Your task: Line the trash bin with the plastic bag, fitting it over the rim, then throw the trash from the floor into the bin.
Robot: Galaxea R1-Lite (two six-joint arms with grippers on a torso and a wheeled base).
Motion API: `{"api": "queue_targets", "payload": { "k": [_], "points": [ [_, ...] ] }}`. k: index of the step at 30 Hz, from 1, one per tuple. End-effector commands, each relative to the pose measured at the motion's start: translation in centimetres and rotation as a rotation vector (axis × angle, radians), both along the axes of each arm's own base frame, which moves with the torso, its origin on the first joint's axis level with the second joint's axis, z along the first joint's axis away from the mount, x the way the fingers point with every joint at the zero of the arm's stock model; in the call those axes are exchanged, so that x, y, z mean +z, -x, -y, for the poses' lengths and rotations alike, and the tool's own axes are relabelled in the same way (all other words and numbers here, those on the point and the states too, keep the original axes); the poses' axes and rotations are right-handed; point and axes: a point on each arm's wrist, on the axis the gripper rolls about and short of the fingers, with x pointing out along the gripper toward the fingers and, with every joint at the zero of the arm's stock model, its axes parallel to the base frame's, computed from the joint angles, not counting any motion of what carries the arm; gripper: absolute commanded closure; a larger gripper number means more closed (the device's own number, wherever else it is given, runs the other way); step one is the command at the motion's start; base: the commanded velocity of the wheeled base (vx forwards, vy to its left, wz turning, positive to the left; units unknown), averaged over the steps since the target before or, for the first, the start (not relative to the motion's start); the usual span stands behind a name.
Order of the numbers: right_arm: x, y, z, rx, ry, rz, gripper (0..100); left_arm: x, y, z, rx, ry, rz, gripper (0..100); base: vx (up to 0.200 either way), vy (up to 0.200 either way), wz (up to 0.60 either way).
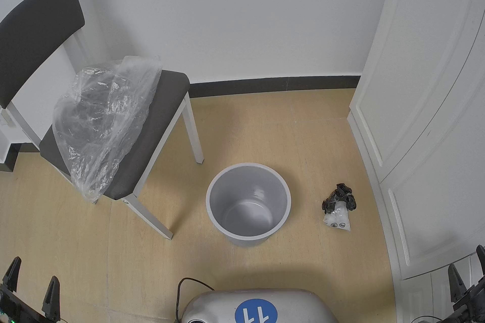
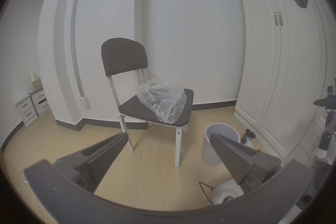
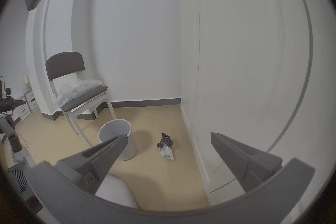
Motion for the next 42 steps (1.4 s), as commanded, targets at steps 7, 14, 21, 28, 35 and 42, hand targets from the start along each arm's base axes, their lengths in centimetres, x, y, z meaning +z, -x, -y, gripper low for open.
{"api": "queue_targets", "payload": {
  "k": [7, 14, 21, 28, 35, 42],
  "points": [
    [-0.5, 0.0, 0.0, 0.011, 0.046, 0.001, 0, -0.5, 0.0, 0.1, -0.041, -0.036, 0.005, 0, 0.0, 0.0, 0.0],
    [4.5, 1.1, -0.1, 0.071, -0.154, 0.262, 0, 6.1, 2.1, 0.1, -0.081, 0.12, 0.307, 0, 0.0, 0.0, 0.0],
    [8.9, -1.2, -0.3, 0.139, -0.054, 0.107, 0, 8.7, 0.0, 0.1, -0.123, 0.025, 0.021, 0, 0.0, 0.0, 0.0],
    [14.4, -9.3, -0.4, 0.14, -0.114, 0.042, 0, 12.1, -8.1, 0.4, -0.105, -0.016, -0.297, 0, 0.0, 0.0, 0.0],
    [16.9, -14.8, -0.5, 0.023, -0.126, 0.108, 0, 12.1, -13.7, 0.6, -0.003, -0.255, -0.457, 0, 0.0, 0.0, 0.0],
    [16.1, -15.7, -0.9, 0.035, -0.132, 0.054, 0, 12.0, -18.6, 1.1, 0.074, -0.356, -0.463, 0, 0.0, 0.0, 0.0]
  ]
}}
